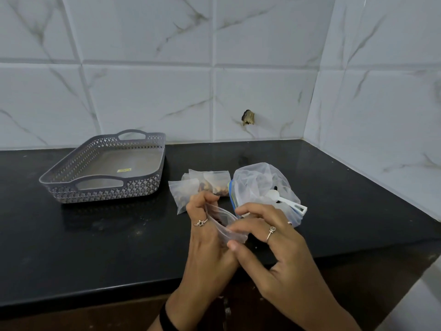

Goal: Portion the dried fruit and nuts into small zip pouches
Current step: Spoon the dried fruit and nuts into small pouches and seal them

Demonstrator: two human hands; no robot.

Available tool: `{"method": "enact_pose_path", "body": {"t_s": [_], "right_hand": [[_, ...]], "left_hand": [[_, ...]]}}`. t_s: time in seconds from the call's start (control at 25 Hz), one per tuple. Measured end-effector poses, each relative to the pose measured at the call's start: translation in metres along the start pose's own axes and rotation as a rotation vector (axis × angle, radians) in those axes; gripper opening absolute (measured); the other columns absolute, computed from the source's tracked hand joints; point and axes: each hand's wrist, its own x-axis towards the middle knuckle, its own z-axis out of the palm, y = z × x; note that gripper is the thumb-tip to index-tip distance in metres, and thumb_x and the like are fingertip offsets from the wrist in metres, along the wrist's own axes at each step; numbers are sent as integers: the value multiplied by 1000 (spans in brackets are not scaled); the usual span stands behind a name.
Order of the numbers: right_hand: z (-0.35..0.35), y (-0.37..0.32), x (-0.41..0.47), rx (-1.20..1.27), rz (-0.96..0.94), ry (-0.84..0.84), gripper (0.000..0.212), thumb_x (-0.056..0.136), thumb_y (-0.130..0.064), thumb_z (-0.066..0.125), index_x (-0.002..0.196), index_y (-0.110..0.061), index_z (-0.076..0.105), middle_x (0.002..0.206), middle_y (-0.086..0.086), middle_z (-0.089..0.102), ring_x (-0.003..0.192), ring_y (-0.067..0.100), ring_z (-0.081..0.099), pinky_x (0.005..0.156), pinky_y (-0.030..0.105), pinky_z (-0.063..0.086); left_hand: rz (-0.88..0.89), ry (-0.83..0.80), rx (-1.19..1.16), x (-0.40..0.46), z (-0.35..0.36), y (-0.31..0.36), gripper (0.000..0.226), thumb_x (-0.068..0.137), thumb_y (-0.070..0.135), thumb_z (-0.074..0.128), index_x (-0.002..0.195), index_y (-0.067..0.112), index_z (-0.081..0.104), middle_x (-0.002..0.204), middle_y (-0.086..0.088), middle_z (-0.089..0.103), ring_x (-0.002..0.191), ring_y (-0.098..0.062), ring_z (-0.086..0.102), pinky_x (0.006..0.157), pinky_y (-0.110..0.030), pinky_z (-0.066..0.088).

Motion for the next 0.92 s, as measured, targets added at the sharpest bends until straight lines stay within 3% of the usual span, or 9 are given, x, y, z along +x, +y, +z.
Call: {"method": "enact_pose_path", "body": {"t_s": [0.04, 0.16, 0.24, 0.32, 0.4, 0.52, 0.64, 0.8, 0.92], "right_hand": [[0, -1, 2, -12, -14, -6, 12, 85, -28, 63, 93, -22, 67, 106, -14, 57, 103, 10, 56, 86, 15, 41], [-2, -4, 10, 17, 41, -10, 1, 84, -23, 65, 83, -21, 65, 87, -13, 61, 89, 11, 59, 78, 19, 45], [-6, -2, 15, 129, 179, 16, 3, 84, -19, 67, 82, -22, 67, 81, -11, 65, 84, 12, 63, 75, 23, 49], [-14, 1, 22, 272, 325, 5, 8, 85, -15, 69, 81, -22, 69, 80, -10, 67, 81, 10, 65, 77, 29, 53], [-22, 5, 29, 387, 401, -54, 12, 84, -8, 68, 81, -20, 70, 78, -6, 69, 74, 11, 65, 74, 31, 55], [-29, 9, 35, 460, 421, -107, 17, 84, 3, 64, 85, -12, 71, 72, -5, 69, 66, 7, 63, 63, 17, 50], [-32, 11, 37, 392, 446, -90, 20, 84, 4, 64, 84, -14, 72, 70, -3, 70, 61, 2, 62, 53, 9, 45], [-24, 17, 30, -34, 329, -45, 19, 85, -6, 66, 86, -24, 71, 70, -8, 65, 74, 4, 61, 68, 10, 47], [-19, 19, 24, -35, 332, -51, 22, 87, -12, 65, 98, -31, 65, 73, -7, 61, 75, 6, 58, 70, 11, 46]], "left_hand": [[6, 4, 22, -1, -1, 0, 57, 71, 28, 55, 120, 15, 30, 121, 30, 27, 102, -2, 47, 85, -15, 40], [-34, -36, -29, 1, -6, 5, 63, 73, 35, 59, 119, 46, 19, 120, 12, 38, 103, -11, 53, 88, -23, 44], [-82, -112, -143, 3, -11, 7, 70, 73, 34, 69, 122, 44, 19, 120, 20, 43, 110, -9, 57, 92, -19, 46], [-214, -206, -376, 4, -17, 3, 78, 73, 24, 75, 133, 32, 26, 125, 14, 55, 114, -12, 60, 91, -23, 50], [-353, -260, -520, 7, -26, 0, 56, 81, 18, 69, 132, 18, 46, 115, 3, 69, 102, -11, 67, 79, -21, 53], [-364, -269, -477, 15, -33, -1, 22, 89, 19, 62, 108, 10, 68, 93, -2, 75, 86, -9, 69, 72, -19, 53], [-370, -240, -485, 18, -30, -1, 17, 81, 14, 61, 93, 7, 71, 84, -4, 75, 80, -9, 69, 71, -18, 53], [-370, -208, -404, 18, -25, -5, 10, 84, 6, 62, 88, 7, 71, 78, -2, 75, 76, -8, 70, 68, -15, 52], [-343, -195, -271, 19, -25, -8, 14, 89, 0, 60, 85, 10, 70, 78, 1, 75, 76, -5, 69, 68, -15, 51]]}}
